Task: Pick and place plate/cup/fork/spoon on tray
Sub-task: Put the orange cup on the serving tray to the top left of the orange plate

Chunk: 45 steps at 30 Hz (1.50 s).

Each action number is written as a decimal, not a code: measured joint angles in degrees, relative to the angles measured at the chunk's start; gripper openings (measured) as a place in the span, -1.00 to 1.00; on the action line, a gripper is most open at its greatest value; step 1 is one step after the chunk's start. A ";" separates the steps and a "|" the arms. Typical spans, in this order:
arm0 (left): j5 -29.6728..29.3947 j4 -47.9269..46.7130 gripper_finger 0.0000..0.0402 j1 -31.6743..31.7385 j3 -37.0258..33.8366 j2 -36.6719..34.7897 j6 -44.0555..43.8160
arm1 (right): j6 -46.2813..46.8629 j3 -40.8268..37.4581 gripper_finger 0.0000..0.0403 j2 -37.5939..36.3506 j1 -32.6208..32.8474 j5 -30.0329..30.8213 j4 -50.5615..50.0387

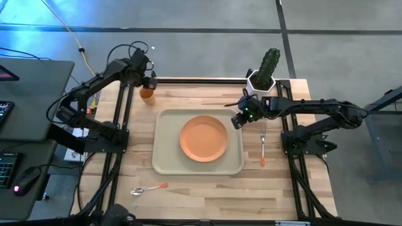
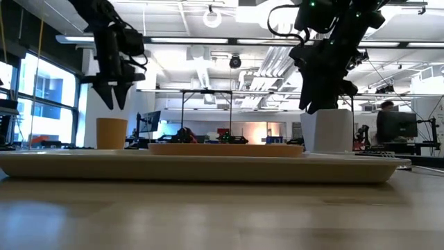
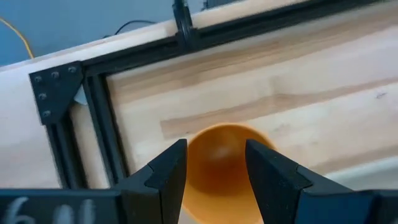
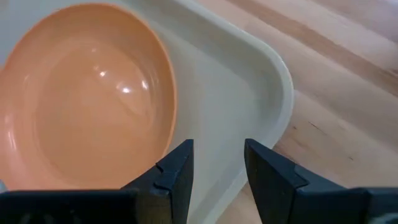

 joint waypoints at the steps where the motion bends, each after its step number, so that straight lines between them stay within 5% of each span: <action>1: -0.06 -1.18 -0.25 0.01 0.94 0.68 0.37 | -0.59 0.00 -0.34 0.00 -0.22 0.00 0.00; 13: 0.35 -3.89 -0.25 2.79 2.03 12.58 -0.88 | -1.64 0.00 -0.34 0.00 -5.19 -1.49 -0.23; 32: 4.89 -4.00 -0.26 3.43 2.22 16.45 9.06 | 0.06 0.00 -0.34 0.00 -8.18 -1.72 -1.03; 45: 1.08 -2.12 -0.96 3.35 2.29 16.26 16.05 | -0.02 0.00 -0.34 0.00 -11.13 -5.39 -0.70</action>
